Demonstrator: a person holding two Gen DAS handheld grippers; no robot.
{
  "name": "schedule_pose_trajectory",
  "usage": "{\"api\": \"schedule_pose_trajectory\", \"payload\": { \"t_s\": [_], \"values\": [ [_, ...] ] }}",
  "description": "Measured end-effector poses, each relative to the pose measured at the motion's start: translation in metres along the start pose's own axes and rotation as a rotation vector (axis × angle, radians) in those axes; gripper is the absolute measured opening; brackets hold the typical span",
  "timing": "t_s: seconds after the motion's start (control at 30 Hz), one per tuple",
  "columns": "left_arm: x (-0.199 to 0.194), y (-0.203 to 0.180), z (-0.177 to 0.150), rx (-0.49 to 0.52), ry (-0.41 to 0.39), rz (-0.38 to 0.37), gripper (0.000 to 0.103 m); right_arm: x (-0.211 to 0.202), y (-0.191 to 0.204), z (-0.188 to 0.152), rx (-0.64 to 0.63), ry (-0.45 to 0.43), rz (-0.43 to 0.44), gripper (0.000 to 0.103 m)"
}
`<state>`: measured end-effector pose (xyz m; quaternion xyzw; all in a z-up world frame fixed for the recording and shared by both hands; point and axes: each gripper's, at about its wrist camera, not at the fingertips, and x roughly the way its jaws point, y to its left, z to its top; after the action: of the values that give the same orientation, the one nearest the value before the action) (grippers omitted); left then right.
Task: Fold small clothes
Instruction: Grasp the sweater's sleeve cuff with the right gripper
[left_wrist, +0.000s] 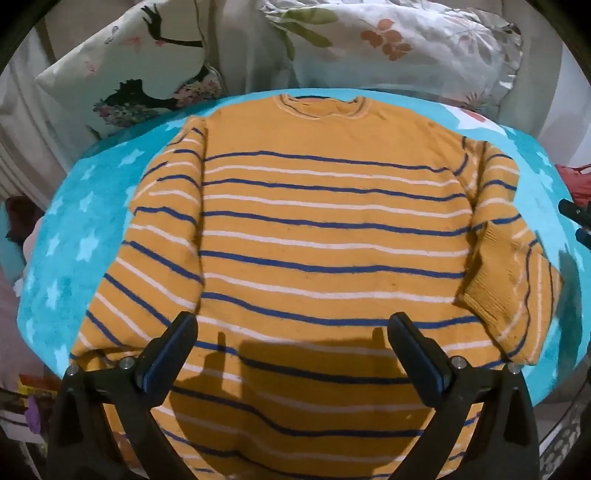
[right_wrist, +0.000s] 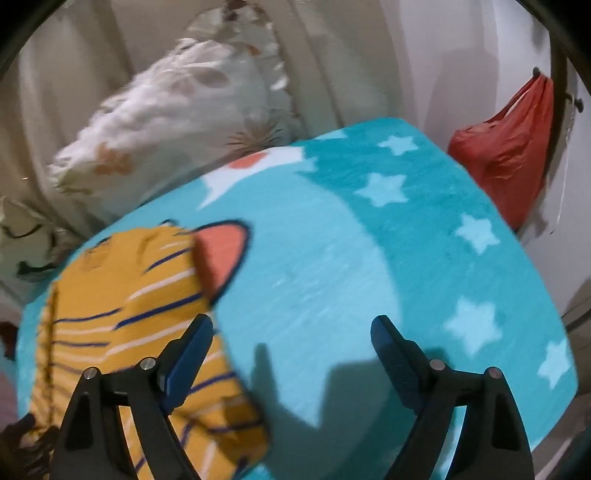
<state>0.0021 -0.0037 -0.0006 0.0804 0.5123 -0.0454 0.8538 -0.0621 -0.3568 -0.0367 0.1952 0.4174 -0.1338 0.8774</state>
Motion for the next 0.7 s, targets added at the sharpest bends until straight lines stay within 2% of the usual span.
{"api": "schedule_pose_trajectory", "payload": {
  "t_s": [0.27, 0.3, 0.43, 0.47, 0.5, 0.57, 0.7],
  "values": [
    [-0.004, -0.010, -0.002, 0.015, -0.005, -0.014, 0.102, -0.017, 0.044, -0.024, -0.158, 0.034, -0.078, 0.091],
    [-0.007, -0.010, 0.000, 0.010, -0.027, -0.013, 0.102, -0.018, 0.047, -0.025, -0.169, 0.034, -0.084, 0.091],
    [-0.011, -0.011, -0.003, -0.005, 0.002, -0.010, 0.102, -0.023, 0.055, -0.030, -0.184, 0.023, -0.096, 0.091],
    [-0.008, -0.003, -0.004, -0.002, 0.041, -0.023, 0.102, -0.023, 0.057, -0.031, -0.182, 0.021, -0.094, 0.091],
    [-0.007, 0.001, -0.005, -0.007, 0.056, -0.024, 0.102, -0.023, 0.058, -0.031, -0.183, 0.025, -0.086, 0.091],
    [-0.007, 0.007, -0.005, -0.024, 0.069, -0.021, 0.102, -0.024, 0.064, -0.034, -0.190, 0.031, -0.048, 0.084],
    [-0.010, 0.024, -0.005, -0.073, 0.047, -0.012, 0.102, -0.032, 0.074, -0.038, -0.173, 0.051, 0.158, 0.064]
  ]
}}
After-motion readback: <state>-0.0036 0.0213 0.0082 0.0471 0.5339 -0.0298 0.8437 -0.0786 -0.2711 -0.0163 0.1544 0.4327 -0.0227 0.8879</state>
